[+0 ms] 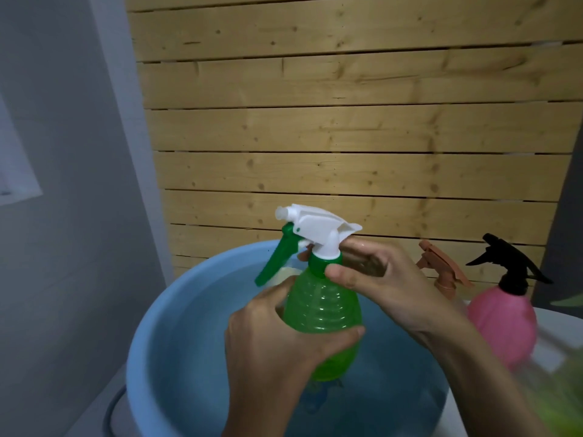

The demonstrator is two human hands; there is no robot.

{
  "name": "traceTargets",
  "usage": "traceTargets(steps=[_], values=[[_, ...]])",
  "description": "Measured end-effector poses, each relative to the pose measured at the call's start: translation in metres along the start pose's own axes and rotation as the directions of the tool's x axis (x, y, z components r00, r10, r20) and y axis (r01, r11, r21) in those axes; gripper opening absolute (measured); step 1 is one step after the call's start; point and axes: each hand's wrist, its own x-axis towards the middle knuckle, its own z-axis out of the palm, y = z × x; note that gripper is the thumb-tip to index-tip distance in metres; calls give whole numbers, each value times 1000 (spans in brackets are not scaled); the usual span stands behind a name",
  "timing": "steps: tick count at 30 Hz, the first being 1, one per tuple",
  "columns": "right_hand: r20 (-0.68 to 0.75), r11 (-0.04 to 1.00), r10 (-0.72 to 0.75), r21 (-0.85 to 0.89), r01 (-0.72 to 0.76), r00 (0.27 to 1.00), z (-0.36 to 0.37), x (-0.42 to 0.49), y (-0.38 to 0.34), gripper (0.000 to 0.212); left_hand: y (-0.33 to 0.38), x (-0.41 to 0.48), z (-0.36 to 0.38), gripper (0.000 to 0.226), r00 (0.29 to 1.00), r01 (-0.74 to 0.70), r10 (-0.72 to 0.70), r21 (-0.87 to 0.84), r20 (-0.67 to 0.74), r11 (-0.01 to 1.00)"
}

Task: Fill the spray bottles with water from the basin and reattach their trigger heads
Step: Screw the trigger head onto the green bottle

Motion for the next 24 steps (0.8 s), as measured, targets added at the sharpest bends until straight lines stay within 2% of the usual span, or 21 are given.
traceTargets(steps=[4, 7, 10, 12, 14, 15, 17, 18, 19, 22, 24], values=[[-259, 999, -26, -45, 15, 966, 9, 3, 8, 42, 2, 0, 0, 68, 998, -15, 19, 69, -59, 998], [-411, 993, -33, -115, -16, 911, 24, 6, 12, 51, 5, 0, -1, 72, 996, 1, 12, 145, -88, 989], [-531, 977, -35, -198, -85, 847, 34, 10, 14, 61, 6, 1, -2, 79, 998, -16, 28, 212, -55, 977], [-526, 966, -1, -219, -134, 851, 35, 9, 12, 65, 7, 1, -2, 70, 999, -5, 14, 207, -42, 978], [-443, 966, 64, -196, -167, 894, 30, 6, 8, 61, 9, 1, -3, 51, 999, 14, -9, 172, -33, 985], [-367, 972, 95, -167, -166, 925, 26, 3, 6, 57, 10, 1, -3, 46, 999, 19, -15, 152, -30, 988], [-193, 993, 90, -62, -104, 977, 19, -2, -1, 32, 9, 1, -1, 42, 999, 26, -20, 124, -49, 992], [-132, 998, 66, -10, -68, 989, 17, -3, -4, 21, 8, 1, -1, 41, 998, 30, -23, 119, -65, 992], [-105, 999, 40, 18, -39, 994, 16, -4, -5, 20, 8, 1, -1, 41, 997, 33, -25, 114, -75, 993], [-144, 999, -26, -29, 22, 989, 14, -2, 2, 31, 9, 0, -1, 42, 997, 25, -16, 123, -69, 992], [-262, 988, -70, -149, 31, 963, 16, 1, 5, 33, 7, 0, -1, 46, 998, 24, -15, 144, -62, 989]])
